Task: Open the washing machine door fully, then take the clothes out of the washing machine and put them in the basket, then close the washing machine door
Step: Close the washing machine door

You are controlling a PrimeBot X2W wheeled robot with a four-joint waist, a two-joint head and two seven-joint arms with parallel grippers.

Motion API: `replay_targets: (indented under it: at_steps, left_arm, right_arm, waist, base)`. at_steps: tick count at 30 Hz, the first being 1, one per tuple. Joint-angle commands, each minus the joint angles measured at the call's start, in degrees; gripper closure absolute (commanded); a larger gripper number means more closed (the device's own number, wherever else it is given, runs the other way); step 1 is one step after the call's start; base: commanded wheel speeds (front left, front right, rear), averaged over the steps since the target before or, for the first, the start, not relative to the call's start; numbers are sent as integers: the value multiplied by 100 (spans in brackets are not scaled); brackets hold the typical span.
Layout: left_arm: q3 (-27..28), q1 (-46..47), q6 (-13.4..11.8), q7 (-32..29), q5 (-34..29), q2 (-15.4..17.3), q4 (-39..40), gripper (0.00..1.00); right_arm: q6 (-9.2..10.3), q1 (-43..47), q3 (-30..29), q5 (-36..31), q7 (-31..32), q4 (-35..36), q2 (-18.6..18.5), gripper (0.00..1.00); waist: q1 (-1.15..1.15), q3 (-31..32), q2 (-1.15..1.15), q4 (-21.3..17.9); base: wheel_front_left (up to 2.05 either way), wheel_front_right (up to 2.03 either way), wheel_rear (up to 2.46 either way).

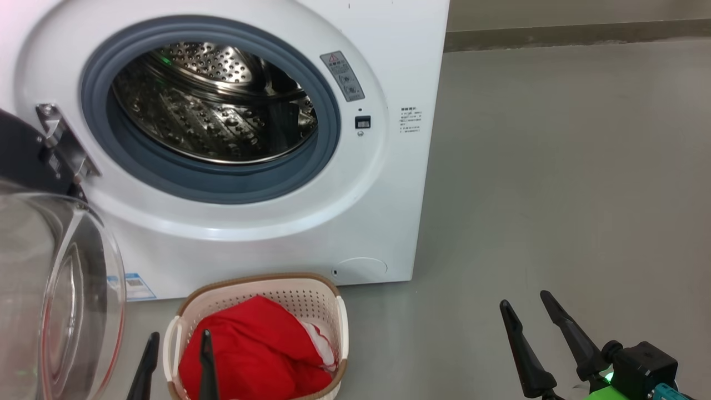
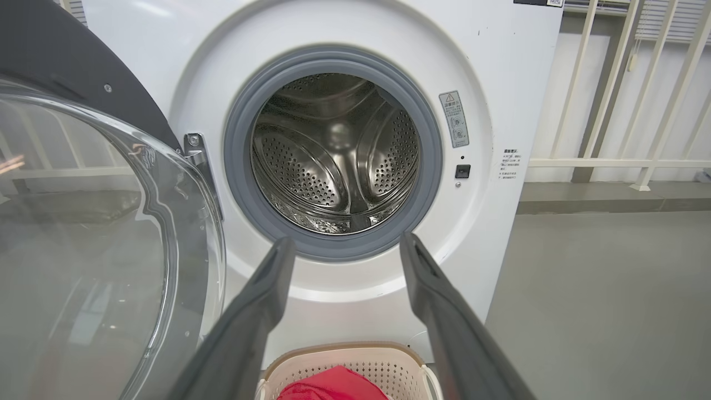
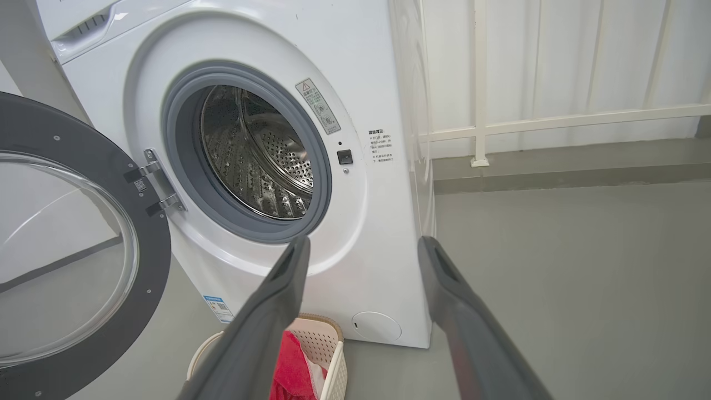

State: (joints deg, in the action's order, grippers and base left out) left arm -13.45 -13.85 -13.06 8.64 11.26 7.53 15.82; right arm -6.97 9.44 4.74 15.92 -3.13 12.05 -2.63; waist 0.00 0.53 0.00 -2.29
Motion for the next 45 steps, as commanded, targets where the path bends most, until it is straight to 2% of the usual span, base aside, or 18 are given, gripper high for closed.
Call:
replay_targets:
  at_steps: [1, 14, 28, 45]
  left_arm:
    - [161, 195, -48, 18, -43, 40, 180, 0]
    - [103, 236, -71, 22, -84, 88, 207, 0]
    - [50, 349, -113, 83, -140, 103, 241, 0]
    - [141, 383, -245, 158, -104, 109, 283, 0]
  right_arm:
    - [-52, -191, 125, 19, -53, 150, -25, 0]
    - [-52, -213, 136, 32, -73, 146, -25, 0]
    - [-52, -291, 134, -22, -68, 129, -25, 0]
    - [-52, -450, 195, -74, -30, 83, -25, 0]
  waist:
    - [0, -1, 0, 4]
    - [0, -67, 0, 18]
    - [0, -92, 0, 205]
    - [0, -59, 0, 978]
  base:
    - [-101, 101, 0]
    - [-25, 25, 0]
    - [0, 0, 0]
    - [0, 0, 0]
